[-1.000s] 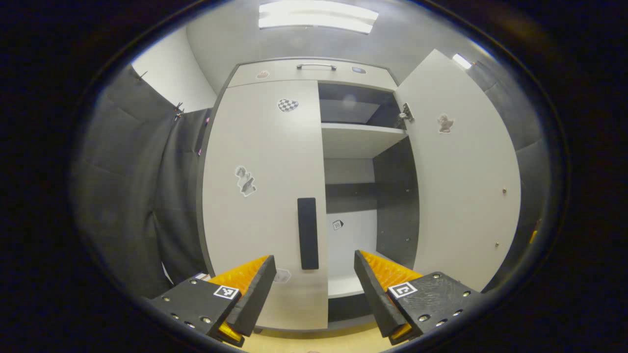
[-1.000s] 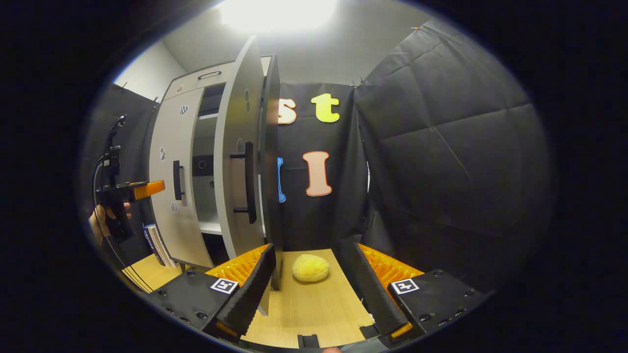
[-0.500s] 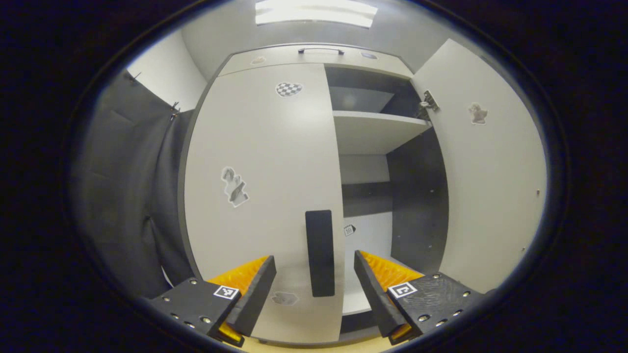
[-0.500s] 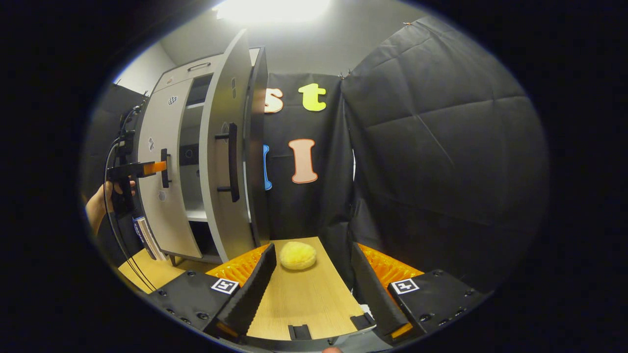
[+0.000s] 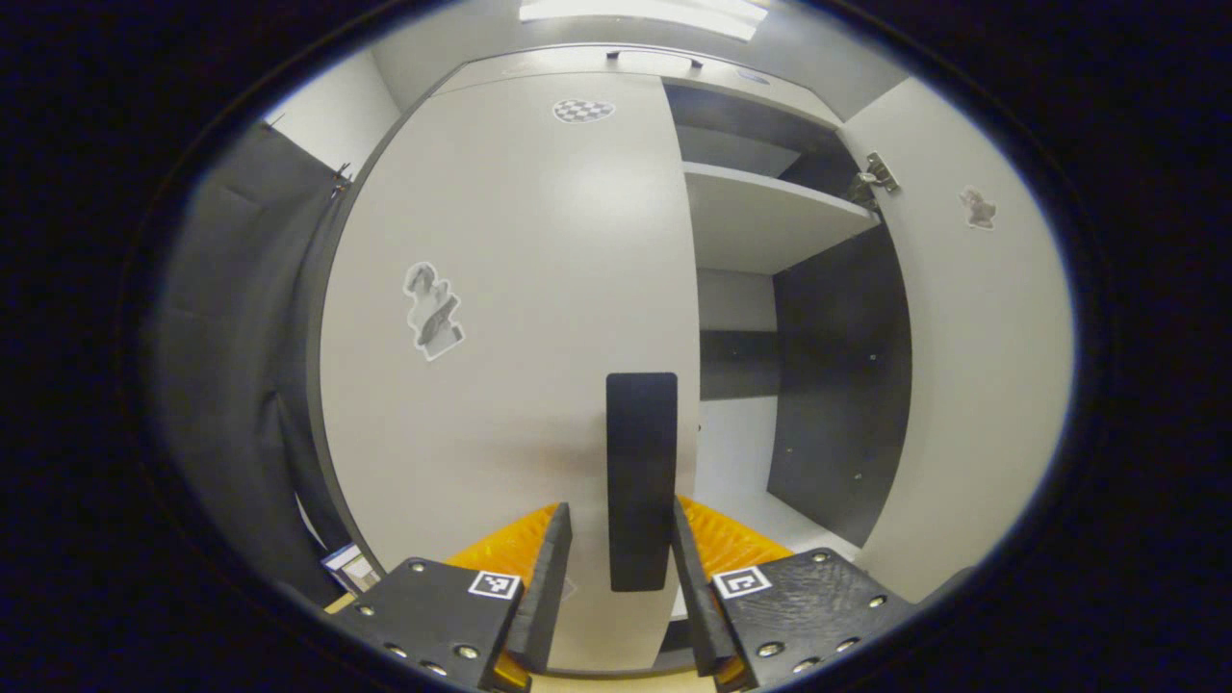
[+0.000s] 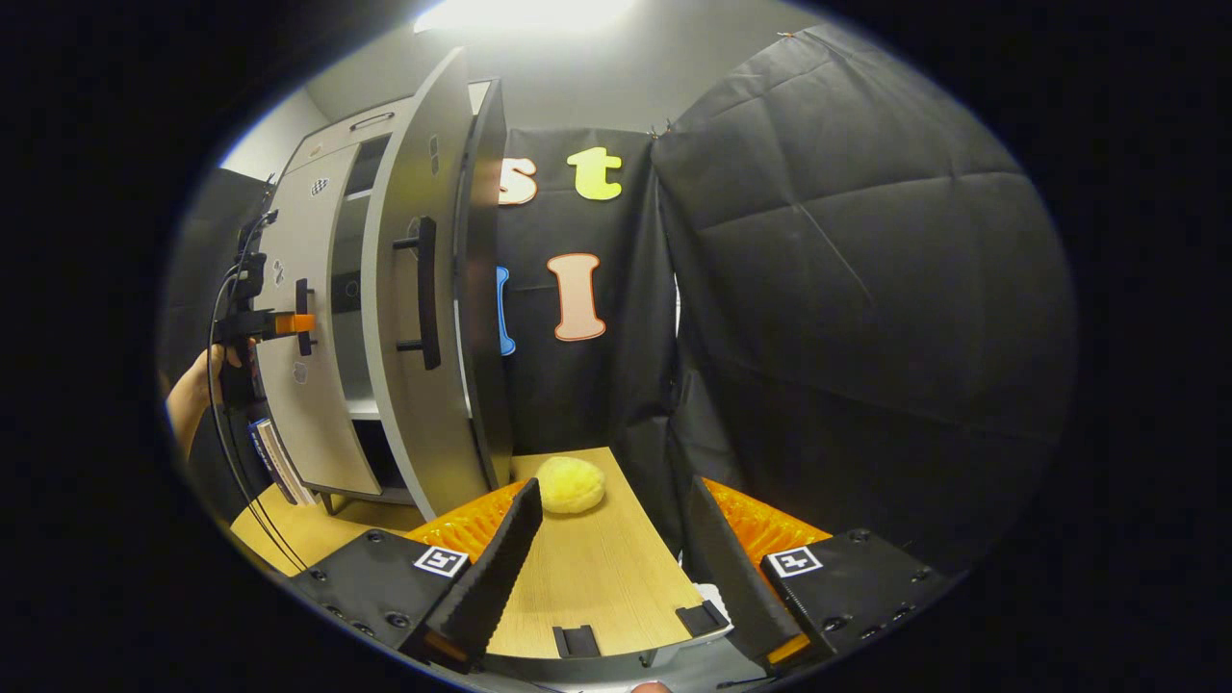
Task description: Open the right door of the double-door shoe cabinet with the right hand, and open the left door with the left hand.
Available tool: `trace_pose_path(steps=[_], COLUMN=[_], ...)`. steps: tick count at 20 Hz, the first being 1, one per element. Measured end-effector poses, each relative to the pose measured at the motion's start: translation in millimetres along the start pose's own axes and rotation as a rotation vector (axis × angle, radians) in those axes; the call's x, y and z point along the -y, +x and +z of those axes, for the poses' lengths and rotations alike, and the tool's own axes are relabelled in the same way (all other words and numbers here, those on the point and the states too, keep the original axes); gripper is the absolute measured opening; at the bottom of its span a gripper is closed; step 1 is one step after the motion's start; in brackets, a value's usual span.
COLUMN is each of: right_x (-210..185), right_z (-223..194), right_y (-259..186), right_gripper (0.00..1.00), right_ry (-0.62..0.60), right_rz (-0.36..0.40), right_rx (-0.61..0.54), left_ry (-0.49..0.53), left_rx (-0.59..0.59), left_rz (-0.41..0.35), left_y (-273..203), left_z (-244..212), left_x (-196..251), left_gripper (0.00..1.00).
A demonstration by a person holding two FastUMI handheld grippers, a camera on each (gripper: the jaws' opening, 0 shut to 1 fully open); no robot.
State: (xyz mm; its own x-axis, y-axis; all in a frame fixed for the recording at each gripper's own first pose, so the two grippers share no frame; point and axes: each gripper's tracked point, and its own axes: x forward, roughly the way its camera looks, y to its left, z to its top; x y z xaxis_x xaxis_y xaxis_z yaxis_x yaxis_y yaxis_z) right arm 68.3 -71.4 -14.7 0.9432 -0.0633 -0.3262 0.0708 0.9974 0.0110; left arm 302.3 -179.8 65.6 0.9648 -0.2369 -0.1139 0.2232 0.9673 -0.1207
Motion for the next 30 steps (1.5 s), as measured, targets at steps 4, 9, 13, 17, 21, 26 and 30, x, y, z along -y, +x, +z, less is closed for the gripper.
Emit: trace_pose_path(steps=[4, 9, 13, 17, 21, 26, 30], right_x=[-3, -6, -15, -20, -24, -26, -26], right_z=[-5, -2, 0, 4, 8, 10, 12], right_y=[-3, 1, 2, 3, 6, 6, 6], right_gripper=[0.98, 0.97, 0.97, 0.96, 0.96, 0.97, 0.96], right_ry=[0.016, -0.005, 0.012, 0.006, -0.004, -0.015, -0.021], right_rz=[0.012, 0.041, 0.073, 0.099, 0.12, 0.133, 0.132], right_rx=[-0.024, -0.024, -0.022, -0.009, 0.004, 0.014, 0.022], left_ry=[0.034, 0.001, -0.005, -0.009, -0.017, -0.024, -0.034], left_rx=[-0.008, -0.018, -0.013, -0.011, -0.015, -0.019, -0.016], left_rz=[0.001, -0.012, -0.038, -0.062, -0.069, -0.071, -0.077], left_y=[0, -7, -33, -53, -73, -88, -97], left_z=[1, 1, 2, 5, 7, 7, 5], left_x=[7, 7, 2, -1, -7, -15, -26], left_gripper=[0.35, 0.19, 0.2, 0.19, 0.2, 0.19, 0.2])
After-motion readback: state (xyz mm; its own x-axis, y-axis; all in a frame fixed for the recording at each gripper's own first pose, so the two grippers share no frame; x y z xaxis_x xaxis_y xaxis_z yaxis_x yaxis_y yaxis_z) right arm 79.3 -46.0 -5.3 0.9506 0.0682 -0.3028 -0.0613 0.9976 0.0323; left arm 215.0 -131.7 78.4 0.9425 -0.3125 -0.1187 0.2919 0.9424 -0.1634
